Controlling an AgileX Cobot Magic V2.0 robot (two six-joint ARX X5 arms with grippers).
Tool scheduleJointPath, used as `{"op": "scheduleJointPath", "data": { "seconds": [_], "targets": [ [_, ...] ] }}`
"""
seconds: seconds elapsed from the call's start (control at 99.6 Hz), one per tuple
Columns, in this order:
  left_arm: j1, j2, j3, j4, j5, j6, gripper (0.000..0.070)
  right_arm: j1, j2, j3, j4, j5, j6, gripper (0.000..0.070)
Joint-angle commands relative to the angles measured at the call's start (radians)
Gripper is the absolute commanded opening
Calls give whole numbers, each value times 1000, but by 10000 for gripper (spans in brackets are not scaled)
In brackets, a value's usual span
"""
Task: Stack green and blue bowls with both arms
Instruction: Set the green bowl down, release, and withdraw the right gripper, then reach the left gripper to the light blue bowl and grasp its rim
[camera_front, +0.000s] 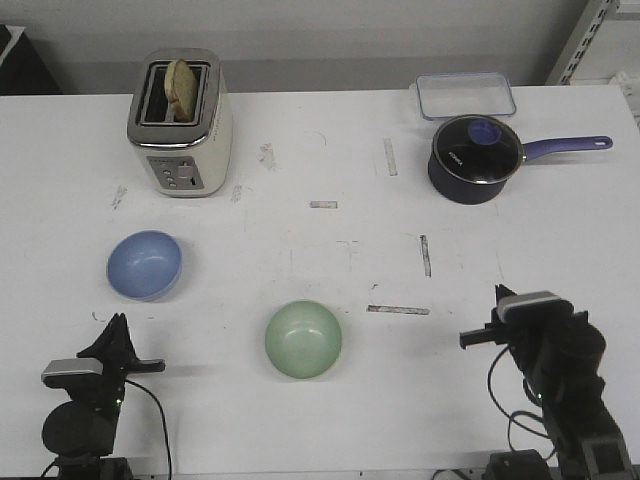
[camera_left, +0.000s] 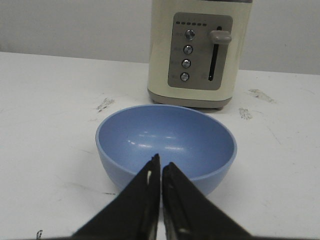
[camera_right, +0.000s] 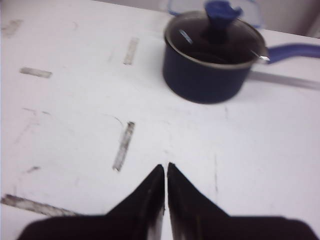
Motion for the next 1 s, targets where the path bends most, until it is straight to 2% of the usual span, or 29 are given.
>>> {"op": "scheduleJointPath", "data": {
  "seconds": [0.0, 0.1, 0.211, 0.432, 0.622, 0.783, 0.853, 0.994],
  "targets": [
    [3, -1, -20, 42, -2, -2, 2, -5, -93, -61, 46, 0, 14, 0],
    [3, -1, -4, 102, -2, -11, 2, -6, -202, -121, 63, 1, 25, 0],
    [3, 3, 67, 101, -3, -33, 2, -6, -252, -141, 63, 1, 48, 0],
    [3, 201, 400, 25, -3, 2, 1, -2, -249, -141, 63, 1, 47, 0],
    [10, 553, 815, -185, -4, 78, 1, 3, -249, -141, 63, 1, 48, 0],
    [66, 834, 1112, -467, -3, 79, 2, 15, -248, -141, 63, 0, 47, 0],
    [101, 939, 1192, -561, -3, 83, 2, 21, -242, -141, 63, 1, 47, 0],
    [177, 1085, 1220, -614, -3, 106, 5, 24, -237, -141, 63, 0, 47, 0]
  ]
}}
